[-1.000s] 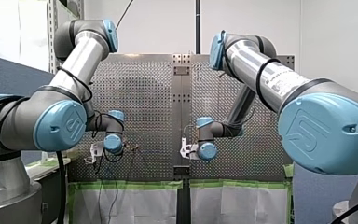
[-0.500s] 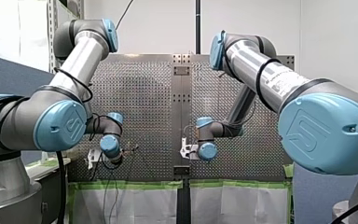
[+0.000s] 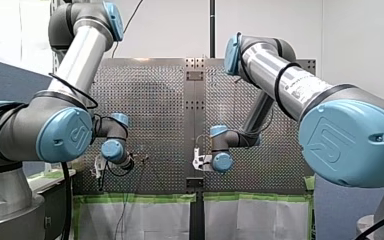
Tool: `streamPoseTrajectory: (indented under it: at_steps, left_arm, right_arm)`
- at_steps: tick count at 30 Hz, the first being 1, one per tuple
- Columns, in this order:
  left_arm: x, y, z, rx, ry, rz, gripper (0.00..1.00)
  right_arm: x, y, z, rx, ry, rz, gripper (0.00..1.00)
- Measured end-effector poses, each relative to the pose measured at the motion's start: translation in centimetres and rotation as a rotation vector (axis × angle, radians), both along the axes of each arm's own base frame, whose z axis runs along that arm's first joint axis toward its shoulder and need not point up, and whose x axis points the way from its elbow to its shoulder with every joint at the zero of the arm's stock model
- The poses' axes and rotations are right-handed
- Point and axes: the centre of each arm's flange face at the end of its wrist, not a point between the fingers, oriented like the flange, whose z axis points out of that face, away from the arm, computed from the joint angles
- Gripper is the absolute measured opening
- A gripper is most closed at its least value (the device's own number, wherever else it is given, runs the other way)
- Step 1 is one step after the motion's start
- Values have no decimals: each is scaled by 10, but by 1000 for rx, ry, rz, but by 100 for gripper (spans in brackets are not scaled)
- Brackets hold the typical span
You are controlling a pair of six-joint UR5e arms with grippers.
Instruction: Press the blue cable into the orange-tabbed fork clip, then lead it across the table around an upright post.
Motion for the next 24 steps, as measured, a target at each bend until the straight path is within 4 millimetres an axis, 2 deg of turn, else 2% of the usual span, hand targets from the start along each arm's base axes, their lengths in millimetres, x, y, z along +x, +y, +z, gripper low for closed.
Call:
streamPoseTrajectory:
  at_steps: [7,16,24]
  left_arm:
    - [-14,-8,17,2,-42,-30,100]
    - [-17,-20,19,9,-59,-80,100]
    - [-16,-22,15,16,-70,-74,100]
  right_arm:
    - [-1,1,-1,7,5,0,0]
    - [-3,-2,-1,7,5,-5,0]
    - [-3,-2,-1,8,2,-2,0]
